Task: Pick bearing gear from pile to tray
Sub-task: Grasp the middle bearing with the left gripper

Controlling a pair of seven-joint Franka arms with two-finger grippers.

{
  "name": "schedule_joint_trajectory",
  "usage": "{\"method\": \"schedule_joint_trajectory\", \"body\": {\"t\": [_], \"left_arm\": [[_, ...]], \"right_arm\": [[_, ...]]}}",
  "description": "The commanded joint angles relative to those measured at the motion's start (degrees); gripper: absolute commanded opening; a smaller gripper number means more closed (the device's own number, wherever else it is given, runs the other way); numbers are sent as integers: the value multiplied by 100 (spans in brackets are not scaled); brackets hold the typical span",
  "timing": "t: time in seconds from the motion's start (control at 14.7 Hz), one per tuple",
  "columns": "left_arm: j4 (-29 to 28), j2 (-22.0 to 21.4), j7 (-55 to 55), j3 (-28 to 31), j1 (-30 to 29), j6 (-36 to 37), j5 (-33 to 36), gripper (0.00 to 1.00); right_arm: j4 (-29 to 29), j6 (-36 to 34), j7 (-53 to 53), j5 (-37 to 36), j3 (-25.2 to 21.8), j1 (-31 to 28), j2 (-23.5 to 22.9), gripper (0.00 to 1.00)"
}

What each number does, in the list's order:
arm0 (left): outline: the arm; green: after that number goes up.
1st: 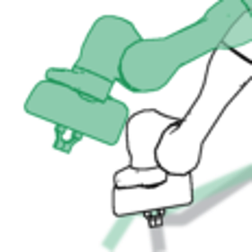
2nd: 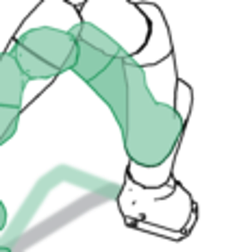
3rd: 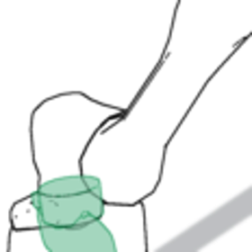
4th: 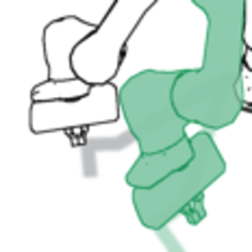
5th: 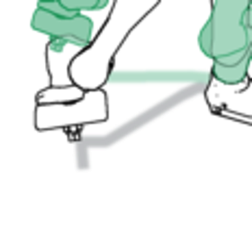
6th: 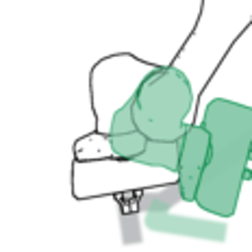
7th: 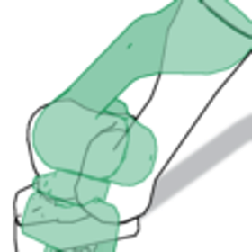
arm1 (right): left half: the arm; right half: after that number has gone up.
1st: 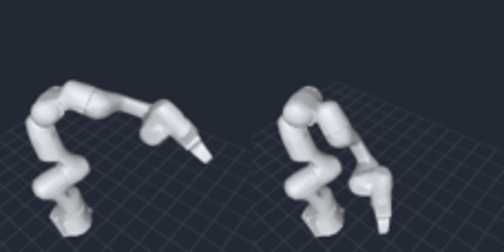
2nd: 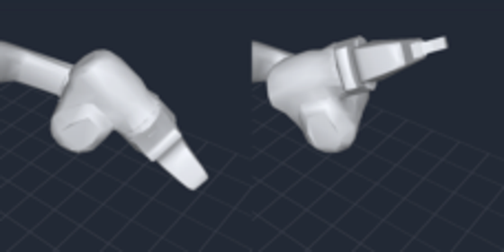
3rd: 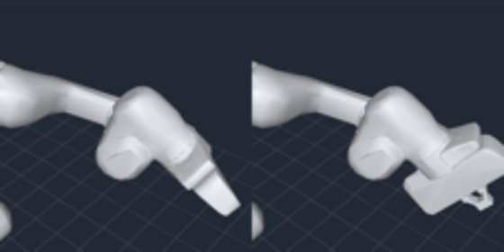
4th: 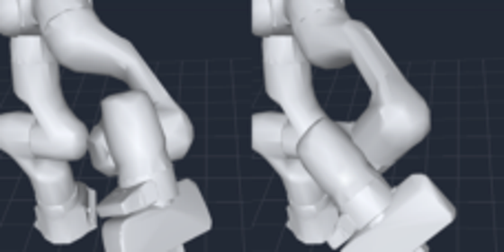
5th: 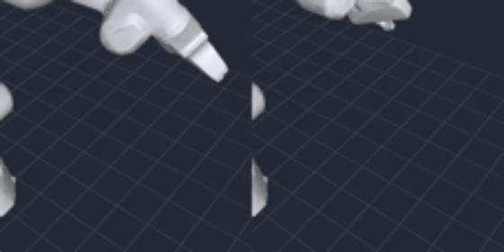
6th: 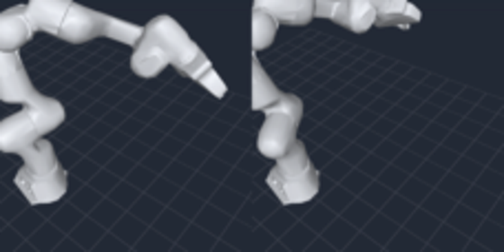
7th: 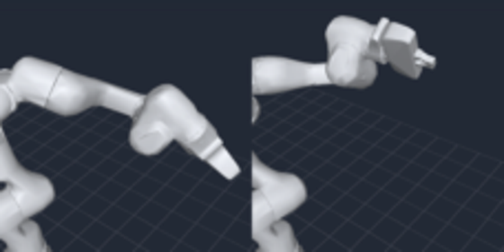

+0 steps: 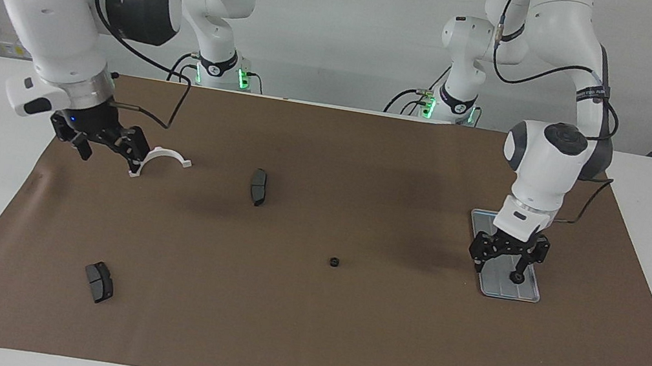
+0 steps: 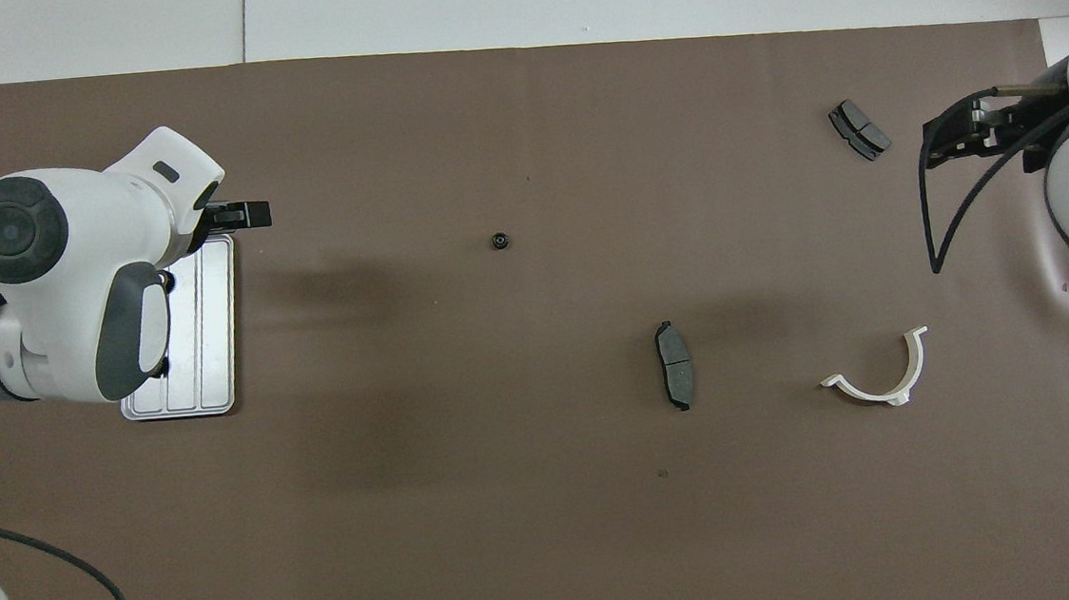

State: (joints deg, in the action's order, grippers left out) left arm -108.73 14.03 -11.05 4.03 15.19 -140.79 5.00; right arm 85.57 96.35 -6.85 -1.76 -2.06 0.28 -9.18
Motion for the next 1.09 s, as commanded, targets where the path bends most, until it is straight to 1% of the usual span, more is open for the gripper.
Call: {"method": "schedule_joint_trajectory", "body": {"t": [0.0, 0.07, 0.14, 0.27, 0.34, 0.54, 0.68, 0.75, 0.81, 1.02], "left_arm": [[596, 327, -309, 81, 518, 296, 53, 100], [851, 502, -423, 98, 746, 532, 45, 100], [1132, 652, -677, 98, 957, 674, 53, 100], [1573, 995, -1030, 98, 1292, 763, 53, 100], [1679, 1118, -1153, 107, 1476, 902, 71, 100], [2109, 1461, -1513, 107, 1732, 983, 80, 100], [2355, 1707, -1663, 107, 1899, 1070, 54, 100], [2592, 1865, -1733, 98, 1917, 1158, 27, 100], [2646, 1945, -1734, 81, 1935, 1185, 10, 100], [2577, 1946, -1725, 54, 1952, 1019, -148, 100]], "right_arm": [[643, -274, 79, 88, 91, -80, 740, 100], [820, -283, 61, 88, 83, -63, 881, 100], [856, -309, 70, 88, 83, -72, 926, 100], [795, -292, 44, 88, 91, -63, 918, 100], [786, -301, 43, 88, 100, -54, 918, 100], [594, -563, 43, 105, 100, -71, 944, 100], [602, -591, 0, 228, 109, -19, 953, 100], [610, -591, -88, 289, 126, -10, 953, 100], [610, -565, -97, 299, 127, -10, 953, 100], [655, -564, 60, 185, 153, 7, 962, 100]]}}
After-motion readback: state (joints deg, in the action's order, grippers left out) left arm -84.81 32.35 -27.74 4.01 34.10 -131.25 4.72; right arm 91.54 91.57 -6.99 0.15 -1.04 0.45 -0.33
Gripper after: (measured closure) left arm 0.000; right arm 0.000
